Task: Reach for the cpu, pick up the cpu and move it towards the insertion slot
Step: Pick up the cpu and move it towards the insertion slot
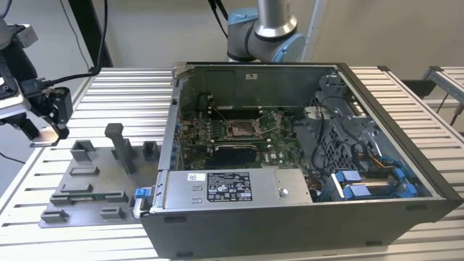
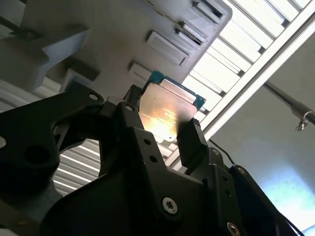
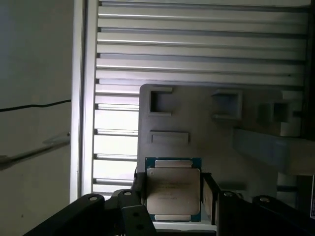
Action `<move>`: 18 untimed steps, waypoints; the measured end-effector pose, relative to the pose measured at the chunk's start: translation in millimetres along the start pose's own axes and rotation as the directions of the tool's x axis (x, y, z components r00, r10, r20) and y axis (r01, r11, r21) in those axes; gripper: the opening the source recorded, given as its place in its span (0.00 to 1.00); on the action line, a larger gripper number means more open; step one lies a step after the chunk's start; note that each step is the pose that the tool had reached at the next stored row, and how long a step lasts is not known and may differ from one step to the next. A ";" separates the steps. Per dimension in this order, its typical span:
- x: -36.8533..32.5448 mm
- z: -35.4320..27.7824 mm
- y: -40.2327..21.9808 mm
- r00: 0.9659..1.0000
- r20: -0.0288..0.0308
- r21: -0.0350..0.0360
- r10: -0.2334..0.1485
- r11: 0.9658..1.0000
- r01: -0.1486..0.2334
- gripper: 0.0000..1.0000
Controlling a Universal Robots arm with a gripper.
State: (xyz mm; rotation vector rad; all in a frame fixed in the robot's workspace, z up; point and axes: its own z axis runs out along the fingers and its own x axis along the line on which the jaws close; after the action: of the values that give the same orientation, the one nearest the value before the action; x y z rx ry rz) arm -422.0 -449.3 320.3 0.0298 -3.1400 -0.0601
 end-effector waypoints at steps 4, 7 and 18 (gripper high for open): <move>0.0 -11.2 0.4 1.000 0.000 0.000 0.000 1.000 0.000 0.00; 0.0 -19.4 0.7 1.000 0.000 0.000 0.000 1.000 0.000 0.00; 0.0 -46.5 1.8 1.000 0.000 0.000 0.000 1.000 0.000 0.00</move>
State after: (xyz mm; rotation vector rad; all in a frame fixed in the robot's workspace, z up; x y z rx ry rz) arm -422.0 -449.3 366.9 0.0299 -3.1399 -0.0599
